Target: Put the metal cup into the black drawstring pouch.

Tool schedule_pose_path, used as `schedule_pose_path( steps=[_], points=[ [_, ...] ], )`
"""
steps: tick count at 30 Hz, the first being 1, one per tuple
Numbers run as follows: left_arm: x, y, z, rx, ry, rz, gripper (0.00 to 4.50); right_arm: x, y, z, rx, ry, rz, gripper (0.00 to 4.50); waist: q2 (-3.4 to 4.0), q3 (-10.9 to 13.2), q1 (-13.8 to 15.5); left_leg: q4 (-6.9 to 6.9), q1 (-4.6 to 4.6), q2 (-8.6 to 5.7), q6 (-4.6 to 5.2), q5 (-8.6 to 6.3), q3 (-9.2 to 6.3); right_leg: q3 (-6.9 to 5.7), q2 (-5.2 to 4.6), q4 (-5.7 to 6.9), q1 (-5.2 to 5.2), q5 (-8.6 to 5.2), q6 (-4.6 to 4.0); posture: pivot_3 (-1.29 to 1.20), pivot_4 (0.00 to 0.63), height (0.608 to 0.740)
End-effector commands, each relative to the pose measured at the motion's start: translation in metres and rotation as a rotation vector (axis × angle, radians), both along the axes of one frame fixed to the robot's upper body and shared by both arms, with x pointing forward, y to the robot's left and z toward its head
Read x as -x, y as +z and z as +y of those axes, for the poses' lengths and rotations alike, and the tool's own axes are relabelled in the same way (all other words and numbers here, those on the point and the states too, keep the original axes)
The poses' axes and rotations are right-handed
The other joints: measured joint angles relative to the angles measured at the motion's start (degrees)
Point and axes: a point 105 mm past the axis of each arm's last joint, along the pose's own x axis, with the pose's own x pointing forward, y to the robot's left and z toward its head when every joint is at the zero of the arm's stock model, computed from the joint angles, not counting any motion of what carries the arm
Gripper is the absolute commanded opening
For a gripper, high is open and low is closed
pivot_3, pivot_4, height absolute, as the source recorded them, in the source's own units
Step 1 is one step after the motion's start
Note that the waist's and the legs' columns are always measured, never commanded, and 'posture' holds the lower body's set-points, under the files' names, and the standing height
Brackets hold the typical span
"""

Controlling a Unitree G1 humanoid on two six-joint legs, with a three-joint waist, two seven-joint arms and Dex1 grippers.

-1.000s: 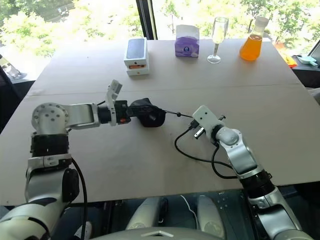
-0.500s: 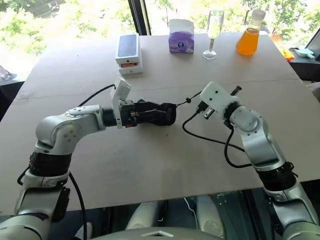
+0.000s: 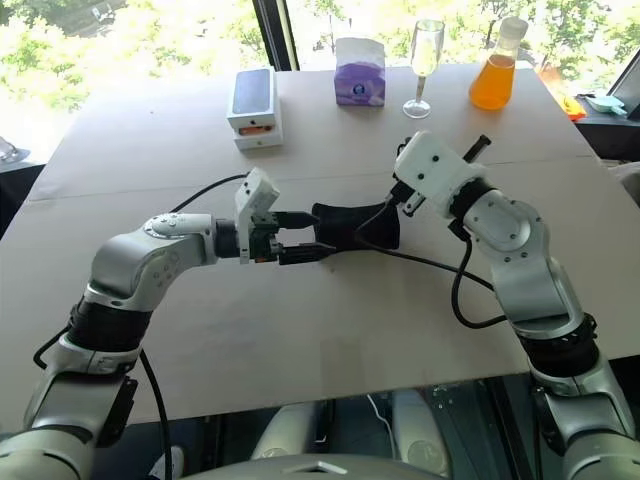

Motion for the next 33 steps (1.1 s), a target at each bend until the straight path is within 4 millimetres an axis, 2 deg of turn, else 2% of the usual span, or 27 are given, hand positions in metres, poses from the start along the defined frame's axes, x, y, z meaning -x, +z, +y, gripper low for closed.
schedule_pose_path(
  steps=[1, 4, 6, 10, 16, 22, 27, 30, 33],
  points=[
    [-0.014, 0.034, 0.007, 0.128, 0.088, -0.047, 4.48, 0.002, 0.023, -0.015, -0.019, -0.050, -0.088, 0.00, 0.00, 0.01, 0.03, 0.05, -0.02, -0.01, 0.01, 0.00, 0.00, -0.07, 0.00, 0.02, 0.01, 0.00, 0.00, 0.00, 0.150, 0.740],
    [-0.005, 0.056, -0.013, 0.145, -0.011, -0.174, 4.48, 0.005, 0.028, -0.012, -0.035, -0.025, -0.096, 0.00, -0.01, 0.01, 0.12, 0.24, -0.11, -0.03, 0.10, -0.06, 0.01, -0.21, -0.11, -0.02, 0.09, 0.01, 0.01, 0.00, 0.150, 0.740],
    [0.003, 0.073, -0.034, 0.180, -0.078, -0.235, 4.48, 0.007, 0.031, -0.007, -0.041, -0.001, -0.098, 0.00, -0.01, 0.01, 0.18, 0.25, -0.10, -0.04, 0.11, -0.07, 0.01, -0.19, -0.17, -0.04, 0.11, 0.01, 0.01, 0.00, 0.150, 0.740],
    [0.005, 0.082, -0.070, 0.136, -0.152, -0.324, 4.48, 0.013, 0.036, 0.000, -0.050, 0.039, -0.104, 0.00, 0.00, 0.01, 0.24, 0.26, -0.10, -0.03, 0.11, -0.07, -0.02, -0.07, -0.16, 0.00, 0.12, 0.01, 0.01, 0.00, 0.150, 0.740],
    [-0.009, 0.080, -0.092, 0.126, -0.168, -0.375, 4.48, 0.019, 0.045, 0.009, -0.061, 0.074, -0.123, 0.00, 0.01, 0.00, -0.34, 0.26, 0.02, -0.02, 0.11, -0.07, 0.11, 0.05, -0.09, 0.15, 0.12, 0.01, 0.01, 0.00, 0.150, 0.740],
    [-0.024, 0.086, -0.109, 0.149, -0.179, -0.425, 4.48, 0.024, 0.046, 0.019, -0.055, 0.114, -0.117, 0.00, 0.01, 0.00, -0.11, 0.35, 0.01, -0.04, 0.11, -0.07, 0.10, 0.02, -0.09, 0.22, 0.11, 0.01, 0.01, 0.00, 0.150, 0.740],
    [-0.023, 0.092, -0.119, 0.193, -0.222, -0.434, 4.48, 0.025, 0.044, 0.024, -0.048, 0.128, -0.112, 0.00, 0.01, 0.00, -0.22, 0.34, 0.01, -0.05, 0.11, -0.07, 0.12, -0.05, -0.09, 0.23, 0.10, 0.01, 0.01, 0.00, 0.150, 0.740],
    [-0.022, 0.093, -0.120, 0.199, -0.231, -0.435, 3.79, 0.025, 0.044, 0.024, -0.048, 0.124, -0.112, 0.00, 0.01, 0.00, -0.27, 0.34, 0.01, -0.04, 0.11, -0.07, 0.11, -0.05, -0.09, 0.25, 0.08, 0.01, 0.01, 0.00, 0.150, 0.740],
    [-0.021, 0.093, -0.121, 0.208, -0.243, -0.433, 2.53, 0.025, 0.044, 0.025, -0.048, 0.122, -0.111, 0.00, 0.01, 0.00, -0.25, 0.34, 0.01, -0.04, 0.11, -0.07, 0.11, -0.05, -0.09, 0.26, 0.08, 0.01, 0.01, 0.00, 0.150, 0.740]
  ],
)
